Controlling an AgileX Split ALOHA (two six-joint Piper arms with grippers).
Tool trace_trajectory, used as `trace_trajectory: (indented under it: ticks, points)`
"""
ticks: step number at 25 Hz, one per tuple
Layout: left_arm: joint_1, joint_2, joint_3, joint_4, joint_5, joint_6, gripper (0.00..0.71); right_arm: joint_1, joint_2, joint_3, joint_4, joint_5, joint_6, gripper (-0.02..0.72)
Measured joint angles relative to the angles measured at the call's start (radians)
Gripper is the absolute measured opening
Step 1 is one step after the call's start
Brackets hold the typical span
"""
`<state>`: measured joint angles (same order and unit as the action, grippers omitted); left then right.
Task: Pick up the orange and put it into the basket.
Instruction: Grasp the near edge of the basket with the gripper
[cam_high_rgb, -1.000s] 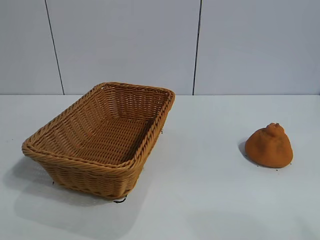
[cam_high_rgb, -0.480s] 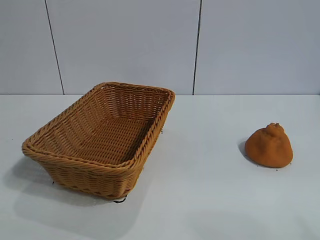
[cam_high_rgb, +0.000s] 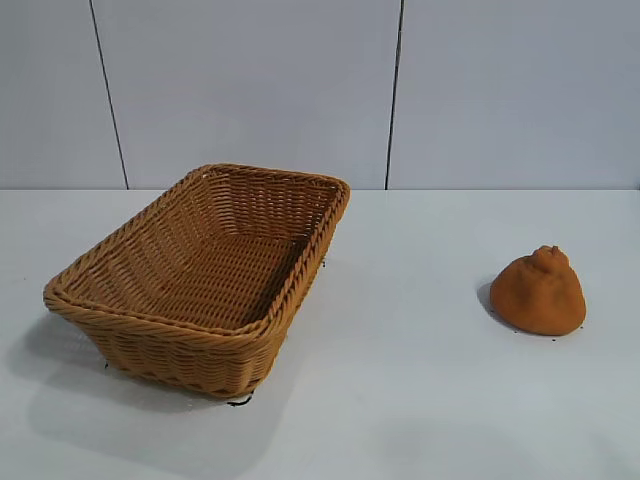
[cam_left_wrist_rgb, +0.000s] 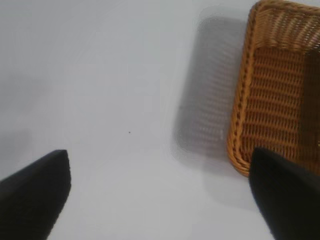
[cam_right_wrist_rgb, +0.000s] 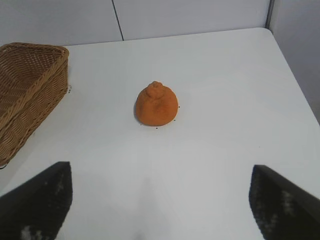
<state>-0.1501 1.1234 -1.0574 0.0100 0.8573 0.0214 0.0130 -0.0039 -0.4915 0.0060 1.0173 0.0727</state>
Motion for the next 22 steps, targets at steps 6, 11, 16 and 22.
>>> trace_trajectory:
  ticks: [6, 11, 16, 22]
  points:
    - [-0.220, 0.054, 0.000, 0.000, -0.011, -0.106, 0.697, 0.000, 0.000, 0.000, 0.000, 0.000, 0.000, 0.659]
    - [-0.385, 0.076, -0.003, 0.000, -0.026, -0.265, 0.697, 0.000, 0.000, 0.000, 0.000, 0.000, 0.000, 0.659]
    - [-0.421, 0.132, -0.003, 0.001, -0.011, -0.592, 0.697, 0.000, 0.000, 0.000, 0.000, 0.001, 0.000, 0.659]
    - [-0.421, 0.212, -0.003, 0.003, -0.002, -0.942, 0.697, 0.000, 0.000, 0.000, 0.000, 0.001, 0.000, 0.659]
